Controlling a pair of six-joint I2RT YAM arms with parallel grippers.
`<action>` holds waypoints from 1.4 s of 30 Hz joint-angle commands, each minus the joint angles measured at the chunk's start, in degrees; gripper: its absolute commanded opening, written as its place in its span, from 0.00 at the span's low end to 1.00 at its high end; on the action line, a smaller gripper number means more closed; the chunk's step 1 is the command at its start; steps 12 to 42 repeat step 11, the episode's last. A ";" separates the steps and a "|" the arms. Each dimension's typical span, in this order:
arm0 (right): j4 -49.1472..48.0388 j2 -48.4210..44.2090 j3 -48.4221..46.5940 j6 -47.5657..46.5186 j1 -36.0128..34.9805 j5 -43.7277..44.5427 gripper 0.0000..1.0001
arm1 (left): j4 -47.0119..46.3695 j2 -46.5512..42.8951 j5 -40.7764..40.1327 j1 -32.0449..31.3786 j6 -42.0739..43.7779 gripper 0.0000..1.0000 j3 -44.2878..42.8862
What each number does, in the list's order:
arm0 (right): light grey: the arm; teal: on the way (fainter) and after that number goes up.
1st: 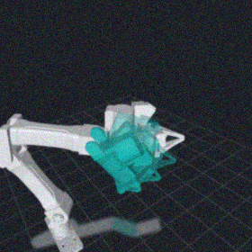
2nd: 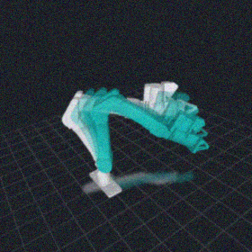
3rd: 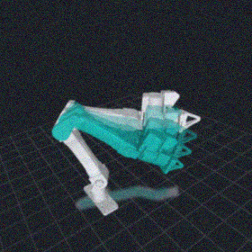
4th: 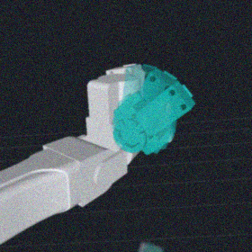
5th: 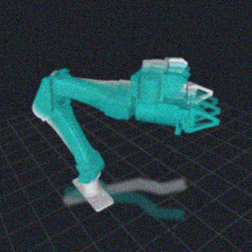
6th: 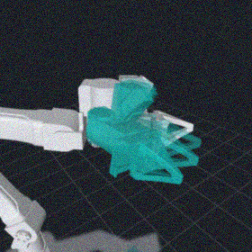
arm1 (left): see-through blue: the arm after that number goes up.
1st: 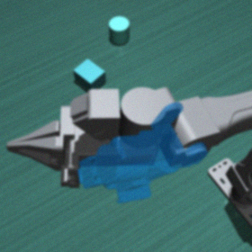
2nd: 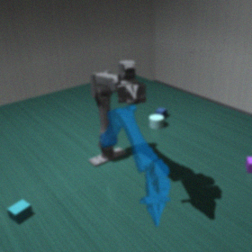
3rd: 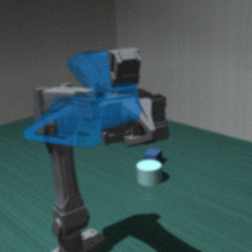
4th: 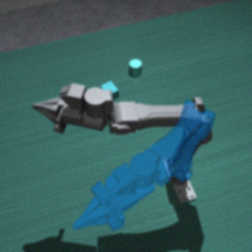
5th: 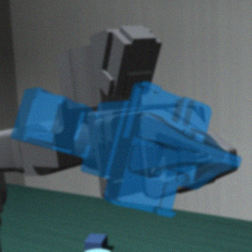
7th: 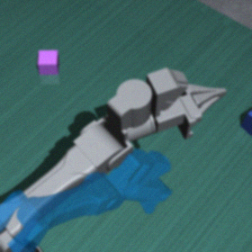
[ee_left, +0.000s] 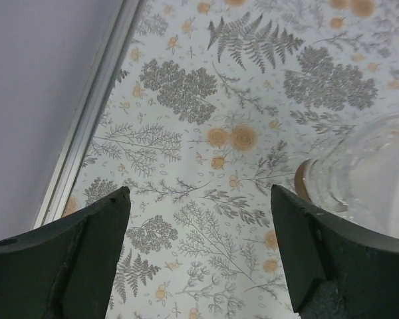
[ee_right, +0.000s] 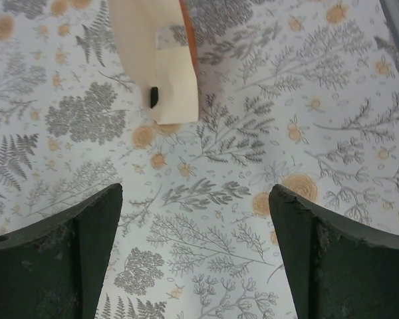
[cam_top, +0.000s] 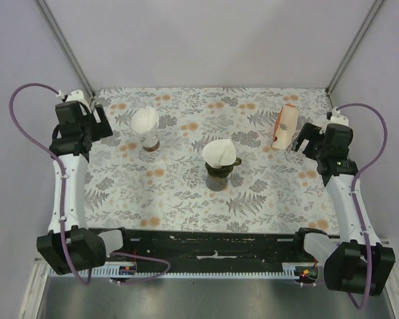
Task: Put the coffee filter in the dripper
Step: Reset both arms
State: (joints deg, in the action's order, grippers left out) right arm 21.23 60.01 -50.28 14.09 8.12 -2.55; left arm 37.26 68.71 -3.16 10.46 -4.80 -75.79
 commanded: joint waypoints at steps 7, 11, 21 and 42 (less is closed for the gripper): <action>-9.90 -2.18 8.09 4.63 0.14 3.95 0.98 | -27.22 -6.21 7.55 1.58 -0.12 0.93 28.22; -11.21 -1.39 8.97 5.60 0.14 4.74 0.98 | -32.93 -6.83 6.15 1.58 0.22 0.93 33.50; -11.21 -1.39 8.97 5.60 0.14 4.74 0.98 | -32.93 -6.83 6.15 1.58 0.22 0.93 33.50; -11.21 -1.39 8.97 5.60 0.14 4.74 0.98 | -32.93 -6.83 6.15 1.58 0.22 0.93 33.50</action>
